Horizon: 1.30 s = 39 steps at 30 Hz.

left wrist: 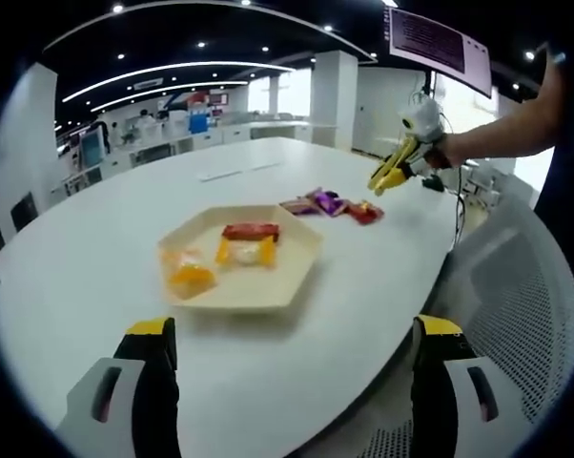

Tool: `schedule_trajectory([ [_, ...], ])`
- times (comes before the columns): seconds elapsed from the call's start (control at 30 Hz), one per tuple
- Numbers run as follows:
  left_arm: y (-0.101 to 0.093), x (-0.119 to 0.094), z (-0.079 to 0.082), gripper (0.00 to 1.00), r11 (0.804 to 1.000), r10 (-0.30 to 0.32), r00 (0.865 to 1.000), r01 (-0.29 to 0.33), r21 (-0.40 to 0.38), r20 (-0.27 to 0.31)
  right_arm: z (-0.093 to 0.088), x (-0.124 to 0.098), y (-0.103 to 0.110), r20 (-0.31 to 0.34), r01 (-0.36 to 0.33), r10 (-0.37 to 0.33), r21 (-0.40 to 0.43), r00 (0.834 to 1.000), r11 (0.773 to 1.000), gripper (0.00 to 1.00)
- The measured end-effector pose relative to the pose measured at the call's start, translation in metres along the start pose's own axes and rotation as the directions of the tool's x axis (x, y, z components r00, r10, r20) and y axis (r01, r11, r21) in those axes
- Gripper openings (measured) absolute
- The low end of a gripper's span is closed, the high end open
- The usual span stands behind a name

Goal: Place the target food into the container with the food tongs after gripping and lifting it, then release it inside without dropping or visibly crushing the food.

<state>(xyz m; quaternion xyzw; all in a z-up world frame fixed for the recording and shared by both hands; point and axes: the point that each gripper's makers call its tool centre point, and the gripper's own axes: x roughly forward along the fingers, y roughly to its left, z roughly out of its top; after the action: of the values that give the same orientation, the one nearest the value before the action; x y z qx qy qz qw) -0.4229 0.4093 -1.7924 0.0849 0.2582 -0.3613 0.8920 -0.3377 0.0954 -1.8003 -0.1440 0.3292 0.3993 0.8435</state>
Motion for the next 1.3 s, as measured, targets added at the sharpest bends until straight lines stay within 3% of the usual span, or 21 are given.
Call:
schedule_trajectory([
  [0.17, 0.001, -0.001, 0.001, 0.99, 1.000, 0.007, 1.000, -0.007, -0.006, 0.002, -0.018, 0.007, 0.002, -0.044, -0.017, 0.017, -0.013, 0.999, 1.000, 0.28],
  [0.7, 0.003, -0.002, 0.000, 0.99, 1.000, 0.017, 1.000, -0.017, -0.018, -0.003, -0.024, 0.020, 0.012, -0.095, -0.038, 0.030, -0.084, 0.995, 0.996, 0.26],
  [0.77, 0.003, -0.002, 0.000, 0.99, 1.000, 0.017, 1.000, -0.017, -0.018, -0.003, -0.027, 0.020, 0.014, -0.121, -0.032, 0.028, -0.031, 0.992, 0.999, 0.24],
  [0.93, 0.004, -0.001, -0.001, 0.99, 1.000, 0.021, 1.000, -0.021, -0.017, -0.004, -0.027, 0.022, 0.014, -0.151, -0.013, 0.013, 0.000, 0.988, 1.000, 0.20],
  [1.0, 0.004, -0.002, 0.000, 0.99, 1.000, 0.023, 1.000, -0.023, -0.017, -0.005, -0.025, 0.022, 0.011, -0.150, 0.008, 0.000, 0.050, 0.989, 0.999, 0.19],
  [1.3, 0.003, -0.001, 0.000, 0.99, 1.000, 0.019, 1.000, -0.019, -0.011, -0.006, -0.021, 0.014, 0.002, -0.120, 0.049, -0.035, 0.114, 0.992, 0.992, 0.19],
])
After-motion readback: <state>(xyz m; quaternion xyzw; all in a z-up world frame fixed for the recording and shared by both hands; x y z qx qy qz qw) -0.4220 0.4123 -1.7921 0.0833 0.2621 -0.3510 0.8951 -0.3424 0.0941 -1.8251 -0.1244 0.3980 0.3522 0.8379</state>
